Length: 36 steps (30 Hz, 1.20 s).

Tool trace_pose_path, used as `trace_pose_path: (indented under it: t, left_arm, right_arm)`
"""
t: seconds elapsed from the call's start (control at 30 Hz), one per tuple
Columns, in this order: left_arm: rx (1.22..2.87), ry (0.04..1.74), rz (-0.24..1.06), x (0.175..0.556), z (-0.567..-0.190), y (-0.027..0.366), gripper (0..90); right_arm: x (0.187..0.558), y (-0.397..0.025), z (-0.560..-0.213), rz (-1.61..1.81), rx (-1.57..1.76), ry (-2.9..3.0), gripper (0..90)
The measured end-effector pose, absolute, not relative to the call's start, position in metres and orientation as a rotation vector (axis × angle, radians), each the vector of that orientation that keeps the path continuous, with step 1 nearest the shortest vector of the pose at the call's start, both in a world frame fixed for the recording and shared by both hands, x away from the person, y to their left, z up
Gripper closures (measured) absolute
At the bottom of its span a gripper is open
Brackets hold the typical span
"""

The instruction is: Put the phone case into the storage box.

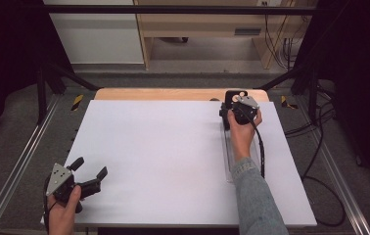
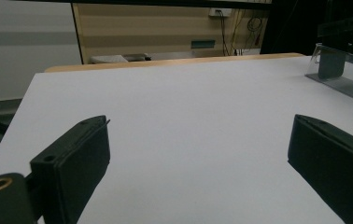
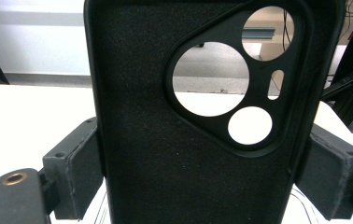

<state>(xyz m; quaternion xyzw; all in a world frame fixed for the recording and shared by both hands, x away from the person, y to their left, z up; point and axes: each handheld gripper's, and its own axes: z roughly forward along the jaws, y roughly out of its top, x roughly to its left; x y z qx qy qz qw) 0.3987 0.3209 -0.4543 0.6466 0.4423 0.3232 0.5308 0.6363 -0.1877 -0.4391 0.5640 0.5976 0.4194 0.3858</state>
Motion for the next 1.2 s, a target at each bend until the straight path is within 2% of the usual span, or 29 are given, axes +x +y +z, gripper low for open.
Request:
trace_pose_path:
  t: [1.2]
  left_arm:
    - [1.538,1.063,0.766,0.3974,-0.4542,0.3197,5.8]
  right_arm:
    - [0.6346,-0.1881,-0.4381,1.058,1.421,1.54,12.6]
